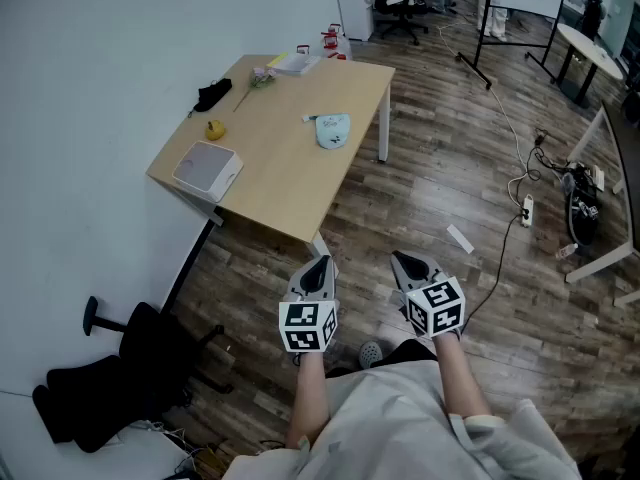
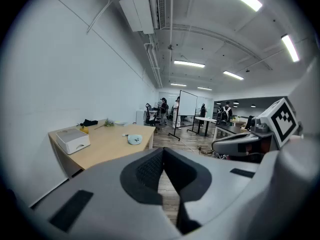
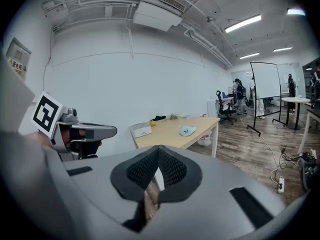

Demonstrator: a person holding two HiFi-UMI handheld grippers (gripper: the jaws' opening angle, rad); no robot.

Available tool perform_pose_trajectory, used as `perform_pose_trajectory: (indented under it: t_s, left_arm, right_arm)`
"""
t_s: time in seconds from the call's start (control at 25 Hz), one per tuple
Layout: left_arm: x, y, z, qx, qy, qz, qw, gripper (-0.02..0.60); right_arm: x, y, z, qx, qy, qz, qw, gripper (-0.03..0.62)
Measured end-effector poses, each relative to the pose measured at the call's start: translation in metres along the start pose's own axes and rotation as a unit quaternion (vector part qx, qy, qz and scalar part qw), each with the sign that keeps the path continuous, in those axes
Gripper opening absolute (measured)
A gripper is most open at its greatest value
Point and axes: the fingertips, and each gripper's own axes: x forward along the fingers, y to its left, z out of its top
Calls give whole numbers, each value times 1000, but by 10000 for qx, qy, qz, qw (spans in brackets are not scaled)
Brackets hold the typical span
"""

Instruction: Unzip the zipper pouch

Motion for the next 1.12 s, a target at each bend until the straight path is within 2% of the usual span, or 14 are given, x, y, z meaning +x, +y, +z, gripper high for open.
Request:
perform_pose_trajectory:
  t_s: [0.32, 0.56, 0.8, 0.92, 1.04, 1.12]
  left_arm:
    - [-1, -9, -2, -21, 7, -36, 10000, 21]
    - [0, -14, -2, 53, 73, -102, 9999, 21]
    - [1, -16, -4, 163, 76, -54, 9998, 25]
    - [1, -13, -2, 227, 73, -6, 9997, 31]
    - [2, -8, -4, 219, 86, 24, 9997, 114]
    - [0, -3, -7, 193, 98, 89, 9997, 123]
  right_arm:
    - [-8, -1, -4, -29, 39, 10, 10000, 5]
    - [-14, -11, -1, 26, -78, -221, 9997, 3]
    - [-13, -8, -2, 91, -169, -90, 9998, 3]
    - [-9, -4, -3, 82, -140, -7, 9999, 43]
    - [-5, 0, -4, 79, -89, 101, 9999, 91]
    - [-3, 2, -7, 89, -50, 145, 9998, 112]
